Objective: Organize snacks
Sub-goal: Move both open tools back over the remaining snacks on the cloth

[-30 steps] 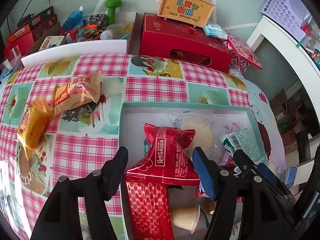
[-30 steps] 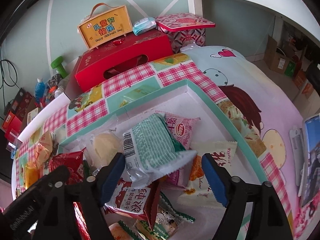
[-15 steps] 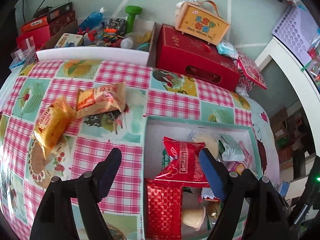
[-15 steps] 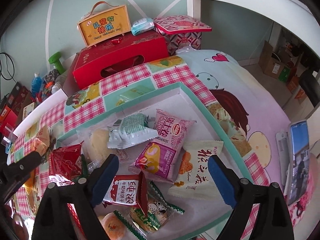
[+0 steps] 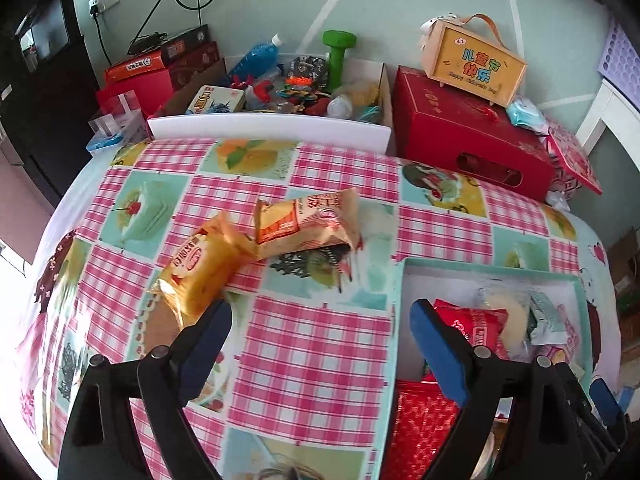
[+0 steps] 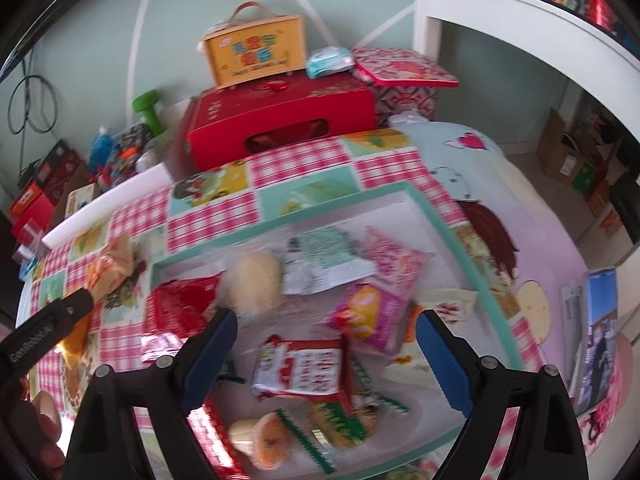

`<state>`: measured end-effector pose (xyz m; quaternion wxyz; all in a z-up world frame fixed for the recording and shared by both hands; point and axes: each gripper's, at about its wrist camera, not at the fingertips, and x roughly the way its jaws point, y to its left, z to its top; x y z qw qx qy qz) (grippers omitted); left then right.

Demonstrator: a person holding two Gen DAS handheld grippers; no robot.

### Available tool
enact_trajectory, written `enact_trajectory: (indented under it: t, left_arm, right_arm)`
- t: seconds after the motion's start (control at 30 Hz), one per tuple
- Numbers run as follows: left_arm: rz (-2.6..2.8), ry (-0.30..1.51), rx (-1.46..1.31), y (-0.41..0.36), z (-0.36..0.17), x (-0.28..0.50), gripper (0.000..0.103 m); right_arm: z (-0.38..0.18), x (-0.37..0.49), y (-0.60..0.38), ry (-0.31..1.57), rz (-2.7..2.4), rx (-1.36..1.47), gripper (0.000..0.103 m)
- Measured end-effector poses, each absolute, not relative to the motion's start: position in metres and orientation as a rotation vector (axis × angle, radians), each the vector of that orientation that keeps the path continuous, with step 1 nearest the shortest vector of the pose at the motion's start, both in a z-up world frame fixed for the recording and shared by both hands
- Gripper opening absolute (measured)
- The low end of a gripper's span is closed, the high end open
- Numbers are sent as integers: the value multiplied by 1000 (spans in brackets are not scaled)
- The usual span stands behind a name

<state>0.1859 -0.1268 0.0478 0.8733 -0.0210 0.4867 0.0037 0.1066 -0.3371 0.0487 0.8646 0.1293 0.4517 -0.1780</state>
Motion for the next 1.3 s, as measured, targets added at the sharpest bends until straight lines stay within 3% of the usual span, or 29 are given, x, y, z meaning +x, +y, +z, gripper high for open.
enact_trajectory:
  t: [0.63, 0.73, 1.3]
  left_arm:
    - [178, 1088, -96, -32, 25, 178, 92]
    - [223, 1081, -107, -19, 25, 174, 92]
    - [323, 1048, -229, 43, 20, 169, 93]
  right_arm:
    - [55, 122, -259, 934, -215, 146, 93]
    - [53, 125, -244, 931, -165, 145, 103]
    - [29, 143, -179, 955, 9, 101, 103]
